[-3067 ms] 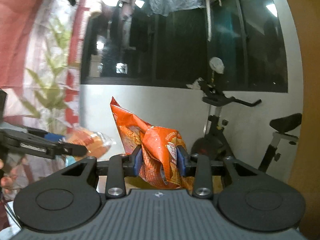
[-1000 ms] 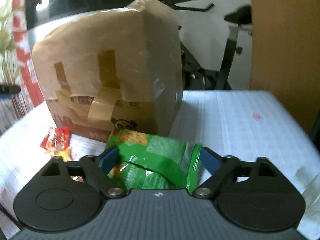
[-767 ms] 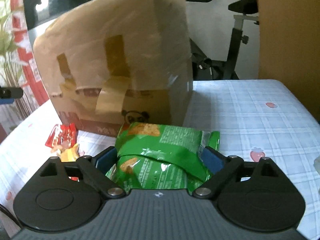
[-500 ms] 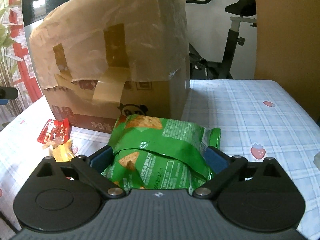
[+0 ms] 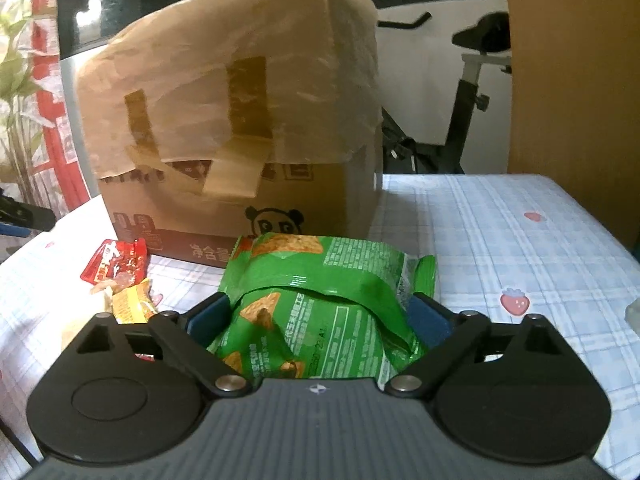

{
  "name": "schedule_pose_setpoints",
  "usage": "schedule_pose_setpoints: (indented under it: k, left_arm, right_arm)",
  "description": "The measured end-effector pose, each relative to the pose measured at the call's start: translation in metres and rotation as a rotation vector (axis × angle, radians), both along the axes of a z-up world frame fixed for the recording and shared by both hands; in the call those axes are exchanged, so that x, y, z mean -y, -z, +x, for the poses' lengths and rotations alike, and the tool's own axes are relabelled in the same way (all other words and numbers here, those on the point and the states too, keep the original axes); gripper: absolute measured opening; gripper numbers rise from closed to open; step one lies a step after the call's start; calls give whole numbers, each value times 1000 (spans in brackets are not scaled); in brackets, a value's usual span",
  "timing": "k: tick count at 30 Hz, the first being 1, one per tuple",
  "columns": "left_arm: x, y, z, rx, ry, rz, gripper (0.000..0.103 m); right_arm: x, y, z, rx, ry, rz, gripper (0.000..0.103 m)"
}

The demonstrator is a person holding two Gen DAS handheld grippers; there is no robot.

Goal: Organize snacks
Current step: 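Grasp the large green chip bag with the right tool while the left tool grasps the red packet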

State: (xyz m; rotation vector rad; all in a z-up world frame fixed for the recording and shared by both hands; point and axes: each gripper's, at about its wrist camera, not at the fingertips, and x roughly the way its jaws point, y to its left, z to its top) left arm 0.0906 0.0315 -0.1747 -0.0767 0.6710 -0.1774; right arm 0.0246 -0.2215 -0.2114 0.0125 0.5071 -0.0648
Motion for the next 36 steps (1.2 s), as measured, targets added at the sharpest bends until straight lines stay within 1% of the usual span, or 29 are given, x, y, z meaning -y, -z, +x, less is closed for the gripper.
schedule_pose_setpoints:
  k: [5, 10, 15, 19, 24, 26, 33, 34, 36]
  left_arm:
    - [1, 12, 5, -34, 4, -4, 79]
    - [8, 24, 21, -55, 23, 5, 79]
    - [16, 36, 43, -72, 35, -2, 73]
    - [23, 46, 59, -88, 48, 30, 73]
    - [29, 62, 74, -130, 49, 65, 73]
    - [31, 66, 78, -126, 43, 77, 76]
    - [40, 72, 85, -115, 47, 110, 78]
    - [42, 72, 86, -115, 49, 115, 76]
    - [44, 69, 84, -116, 66, 108, 51]
  right_arm:
    - [-10, 1, -4, 22, -31, -49, 90]
    - [-3, 2, -3, 23, -25, -13, 90]
    - [-1, 2, -2, 23, -28, 1, 90]
    - [2, 2, -2, 24, -29, 18, 91]
    - [5, 2, -2, 24, -29, 42, 91]
    - [6, 2, -2, 23, -31, 49, 91]
    - [6, 2, 0, 18, -35, 55, 91]
    - [7, 2, 0, 18, -35, 61, 91]
    - [9, 2, 0, 19, -34, 75, 91]
